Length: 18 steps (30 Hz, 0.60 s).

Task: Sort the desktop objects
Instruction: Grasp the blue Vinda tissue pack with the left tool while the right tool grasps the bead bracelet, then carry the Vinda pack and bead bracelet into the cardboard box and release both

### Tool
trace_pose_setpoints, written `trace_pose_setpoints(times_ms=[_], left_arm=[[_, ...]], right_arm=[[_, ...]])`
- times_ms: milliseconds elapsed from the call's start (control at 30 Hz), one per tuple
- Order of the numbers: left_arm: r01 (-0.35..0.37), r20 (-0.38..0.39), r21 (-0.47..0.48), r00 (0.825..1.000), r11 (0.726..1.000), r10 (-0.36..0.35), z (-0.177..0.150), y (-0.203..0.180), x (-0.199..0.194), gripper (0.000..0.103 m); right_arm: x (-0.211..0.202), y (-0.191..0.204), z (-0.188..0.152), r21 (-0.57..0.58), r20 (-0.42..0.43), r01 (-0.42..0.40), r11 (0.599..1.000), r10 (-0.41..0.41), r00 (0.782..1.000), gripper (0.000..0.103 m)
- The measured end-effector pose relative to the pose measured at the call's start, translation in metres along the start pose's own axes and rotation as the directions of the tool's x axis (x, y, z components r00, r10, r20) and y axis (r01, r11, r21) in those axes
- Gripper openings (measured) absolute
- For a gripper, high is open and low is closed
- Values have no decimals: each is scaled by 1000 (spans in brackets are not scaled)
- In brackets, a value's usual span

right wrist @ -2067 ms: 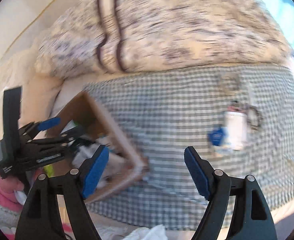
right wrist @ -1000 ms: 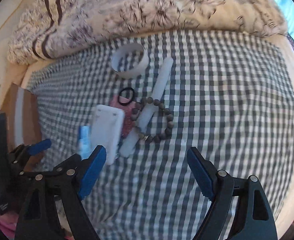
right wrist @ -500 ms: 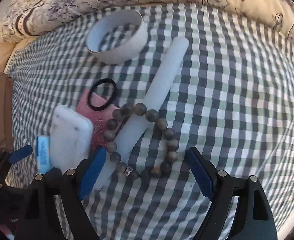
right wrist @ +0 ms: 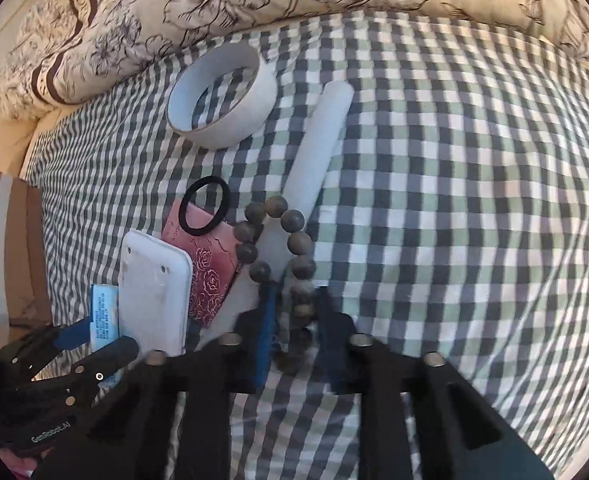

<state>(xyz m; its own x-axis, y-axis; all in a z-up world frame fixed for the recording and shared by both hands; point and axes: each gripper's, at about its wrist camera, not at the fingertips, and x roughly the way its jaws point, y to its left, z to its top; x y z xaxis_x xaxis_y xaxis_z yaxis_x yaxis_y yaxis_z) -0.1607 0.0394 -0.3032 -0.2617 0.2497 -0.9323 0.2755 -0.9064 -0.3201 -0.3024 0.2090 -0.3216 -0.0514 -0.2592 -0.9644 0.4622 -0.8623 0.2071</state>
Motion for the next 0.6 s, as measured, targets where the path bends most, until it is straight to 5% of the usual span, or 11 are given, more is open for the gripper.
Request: trace_pose_setpoints(times_ms=[433,600], left_arm=[[-26,6,54,1000,998,26,0,-13,-2,53],[-38,50,53,998,998,36,1,-11,-23,53]], right_arm=[[5,-8,3,22,-3,-23,999,23,1000,12],[-27,-5,-1,37,58,-56,998,54,997,12]])
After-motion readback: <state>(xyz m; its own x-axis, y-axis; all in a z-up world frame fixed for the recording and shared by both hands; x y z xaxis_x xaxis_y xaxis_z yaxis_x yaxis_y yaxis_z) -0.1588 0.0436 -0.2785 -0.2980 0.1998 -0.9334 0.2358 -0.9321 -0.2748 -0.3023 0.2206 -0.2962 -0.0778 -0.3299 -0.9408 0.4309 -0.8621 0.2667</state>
